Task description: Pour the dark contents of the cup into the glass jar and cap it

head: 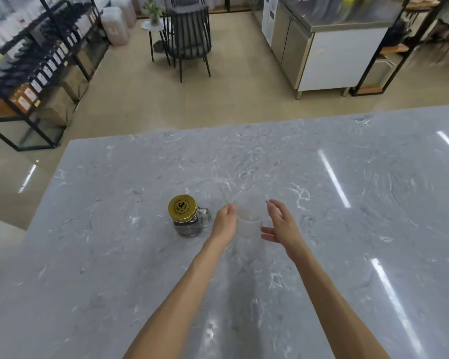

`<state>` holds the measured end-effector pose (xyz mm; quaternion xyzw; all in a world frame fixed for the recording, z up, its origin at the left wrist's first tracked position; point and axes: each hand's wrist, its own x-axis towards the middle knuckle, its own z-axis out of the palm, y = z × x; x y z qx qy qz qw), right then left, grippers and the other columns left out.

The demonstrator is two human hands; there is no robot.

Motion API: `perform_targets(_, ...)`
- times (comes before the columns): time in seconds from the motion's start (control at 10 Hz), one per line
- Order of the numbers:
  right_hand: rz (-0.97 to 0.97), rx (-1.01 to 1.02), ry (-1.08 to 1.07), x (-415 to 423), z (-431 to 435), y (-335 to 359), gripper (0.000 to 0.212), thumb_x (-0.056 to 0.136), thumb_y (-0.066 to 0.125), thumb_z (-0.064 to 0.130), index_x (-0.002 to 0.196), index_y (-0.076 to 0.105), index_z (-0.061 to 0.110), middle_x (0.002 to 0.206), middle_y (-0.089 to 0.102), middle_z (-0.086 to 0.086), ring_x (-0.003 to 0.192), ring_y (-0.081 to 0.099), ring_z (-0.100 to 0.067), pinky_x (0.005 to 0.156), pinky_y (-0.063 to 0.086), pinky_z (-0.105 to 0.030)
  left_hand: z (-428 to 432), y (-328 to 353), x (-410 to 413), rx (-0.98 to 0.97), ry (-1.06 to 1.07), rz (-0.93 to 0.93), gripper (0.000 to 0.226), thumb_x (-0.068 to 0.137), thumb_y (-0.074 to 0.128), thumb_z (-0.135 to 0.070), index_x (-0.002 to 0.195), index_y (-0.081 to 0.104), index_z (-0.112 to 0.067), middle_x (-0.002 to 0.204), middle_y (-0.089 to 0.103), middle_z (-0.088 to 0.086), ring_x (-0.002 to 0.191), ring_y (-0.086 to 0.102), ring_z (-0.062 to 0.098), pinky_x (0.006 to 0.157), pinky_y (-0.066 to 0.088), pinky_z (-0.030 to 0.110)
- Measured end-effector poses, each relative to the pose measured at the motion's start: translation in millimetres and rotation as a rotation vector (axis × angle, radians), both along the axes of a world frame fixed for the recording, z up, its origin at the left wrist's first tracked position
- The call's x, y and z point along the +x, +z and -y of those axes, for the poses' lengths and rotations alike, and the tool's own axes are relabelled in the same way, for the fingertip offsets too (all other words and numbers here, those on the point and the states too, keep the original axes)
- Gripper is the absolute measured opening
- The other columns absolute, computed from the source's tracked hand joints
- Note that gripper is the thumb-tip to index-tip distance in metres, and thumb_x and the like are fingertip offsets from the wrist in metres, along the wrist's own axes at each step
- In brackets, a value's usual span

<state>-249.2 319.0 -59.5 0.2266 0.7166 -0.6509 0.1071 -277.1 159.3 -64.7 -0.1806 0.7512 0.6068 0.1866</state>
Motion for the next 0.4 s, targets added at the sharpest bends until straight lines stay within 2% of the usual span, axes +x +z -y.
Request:
perform_targets(0.1,0.004,0.009,0.027,3.0,-2.1,-0.7,0.039,0.093,0.049,0.064,0.127,0.054,0.045,0.134,0.054,0.011,0.085,0.075,-0.023,0.068,0.063,-0.036,0.5,2.1,3.0,-0.049,-0.039,-0.022,0.045,0.113,0.033,-0.028,0.146,0.050,-0.004,0.152,0.051,0.015,0.139,0.049,0.029,0.120,0.036,0.042)
perform_targets(0.2,0.027,0.002,0.038,11.5,-2.0,0.4,0.058,0.088,0.048,0.073,0.136,0.050,0.041,0.131,0.054,0.014,0.085,0.076,-0.021,0.071,0.063,-0.040,-0.4,7.0,12.3,-0.157,-0.079,-0.099,0.052,0.113,0.031,-0.035,0.159,0.032,-0.010,0.164,0.036,0.010,0.151,0.035,0.025,0.121,0.025,0.036)
perform_targets(0.3,0.029,0.065,0.046,19.3,-0.7,13.9,0.070,0.090,0.042,0.073,0.151,0.034,0.038,0.139,0.049,0.010,0.100,0.069,-0.024,0.079,0.061,-0.043,-0.5,23.6,22.6,-0.156,-0.107,-0.175,0.060,0.111,0.033,-0.042,0.163,0.017,-0.016,0.169,0.026,0.006,0.154,0.029,0.022,0.123,0.024,0.035)
perform_targets(0.4,-0.136,0.353,0.013,41.5,3.9,19.2,0.073,0.093,0.036,0.071,0.153,0.029,0.031,0.155,0.040,0.006,0.127,0.054,-0.023,0.101,0.047,-0.041,13.0,32.7,49.6,-0.280,-0.099,-0.293,0.048,0.110,0.041,-0.035,0.155,0.039,-0.016,0.155,0.049,0.006,0.143,0.047,0.025,0.113,0.040,0.039)
